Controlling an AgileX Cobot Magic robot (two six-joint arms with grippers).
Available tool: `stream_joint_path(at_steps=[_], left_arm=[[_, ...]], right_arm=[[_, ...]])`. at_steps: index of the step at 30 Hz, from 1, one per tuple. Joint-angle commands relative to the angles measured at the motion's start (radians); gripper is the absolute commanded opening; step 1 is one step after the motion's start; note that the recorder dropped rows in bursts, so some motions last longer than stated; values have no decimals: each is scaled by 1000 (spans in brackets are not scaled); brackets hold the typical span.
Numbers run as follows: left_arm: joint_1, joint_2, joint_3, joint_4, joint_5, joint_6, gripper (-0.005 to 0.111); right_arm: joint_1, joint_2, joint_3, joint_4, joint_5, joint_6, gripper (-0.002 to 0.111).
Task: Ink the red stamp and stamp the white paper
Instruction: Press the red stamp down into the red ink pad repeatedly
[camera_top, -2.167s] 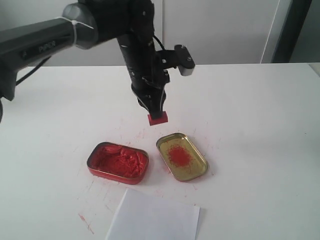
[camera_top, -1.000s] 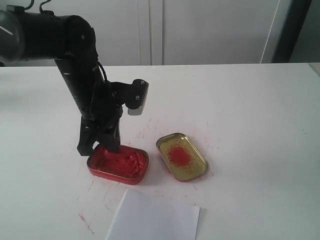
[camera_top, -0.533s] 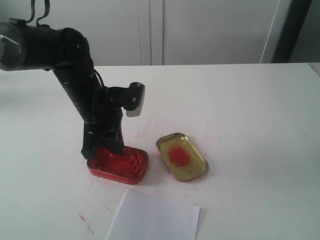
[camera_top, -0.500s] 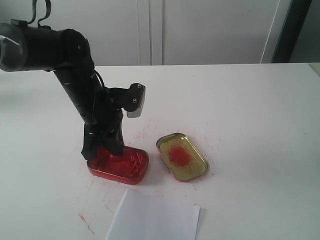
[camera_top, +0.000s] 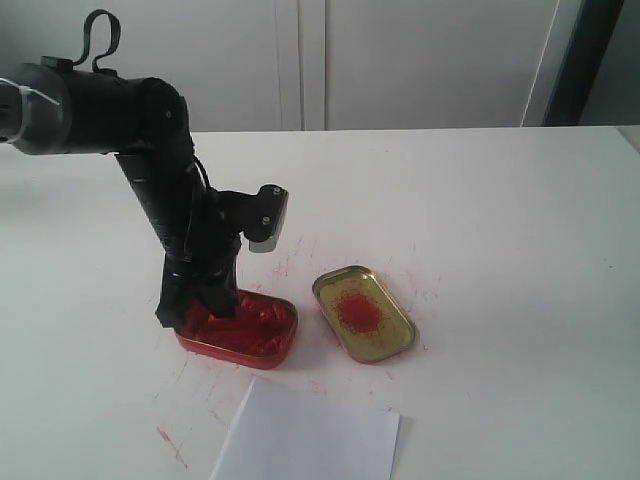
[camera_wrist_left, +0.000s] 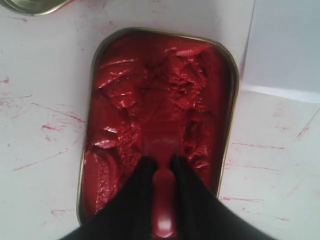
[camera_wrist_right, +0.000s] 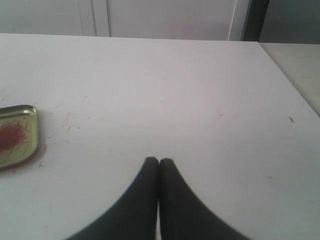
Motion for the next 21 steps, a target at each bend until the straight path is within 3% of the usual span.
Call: stream_joint_path(at_steps=[1, 21], left_arm=[[1, -6, 5, 5, 13, -3, 0], [1, 107, 5, 31, 3, -3, 0]], right_arm=[[0, -5, 6, 0, -14, 4, 0], [0, -5, 6, 0, -14, 4, 0]])
